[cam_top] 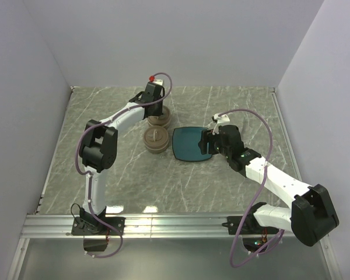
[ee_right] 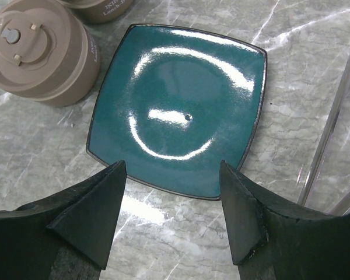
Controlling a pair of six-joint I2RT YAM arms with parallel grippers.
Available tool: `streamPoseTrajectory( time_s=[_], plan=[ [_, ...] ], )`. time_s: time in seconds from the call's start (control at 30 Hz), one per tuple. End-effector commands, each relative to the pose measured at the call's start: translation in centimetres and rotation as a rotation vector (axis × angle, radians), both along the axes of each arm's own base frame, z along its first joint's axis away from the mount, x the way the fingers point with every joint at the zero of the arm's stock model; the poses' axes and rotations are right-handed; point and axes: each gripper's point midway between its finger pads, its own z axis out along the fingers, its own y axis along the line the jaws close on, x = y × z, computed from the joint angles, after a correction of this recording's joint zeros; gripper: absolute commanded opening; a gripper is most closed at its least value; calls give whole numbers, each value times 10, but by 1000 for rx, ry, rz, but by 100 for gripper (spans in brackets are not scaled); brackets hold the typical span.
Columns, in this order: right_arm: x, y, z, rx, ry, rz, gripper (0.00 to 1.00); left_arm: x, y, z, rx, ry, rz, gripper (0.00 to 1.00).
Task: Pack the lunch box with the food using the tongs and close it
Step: Put the lid back on the lunch box
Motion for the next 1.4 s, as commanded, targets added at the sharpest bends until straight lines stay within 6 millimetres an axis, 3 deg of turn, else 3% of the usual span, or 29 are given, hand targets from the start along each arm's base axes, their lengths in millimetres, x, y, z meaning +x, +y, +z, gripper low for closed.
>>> streamPoseTrajectory(
  time_s=[0.0,0.23,0.4,0.57,0.93,1.13,1.2,1.23,1.33,1.37],
  plan=[
    [8,7,18,19,-53,7,72,5,-8,4,13,-14,-24,0],
    [8,6,16,15,-49,4,72,3,-11,6,38,-20,-30,0],
    [9,6,18,17,-51,5,72,1,-8,16,30,-46,-23,27],
    [8,7,16,16,-46,8,72,1,-7,33,10,-95,-15,46],
    [9,6,16,12,-47,3,72,3,-1,76,-28,-206,20,56],
    [9,5,17,12,-50,-5,72,-6,16,121,-63,-335,90,59],
    [9,3,18,12,-56,-12,72,-19,31,134,-83,-382,144,82],
    [9,2,18,13,-59,-20,72,-20,35,147,-113,-433,168,87],
    [9,-4,23,15,-80,-50,73,-47,61,165,-145,-520,249,93],
    [9,-6,25,18,-87,-62,74,-60,72,172,-160,-558,271,99]
  ],
)
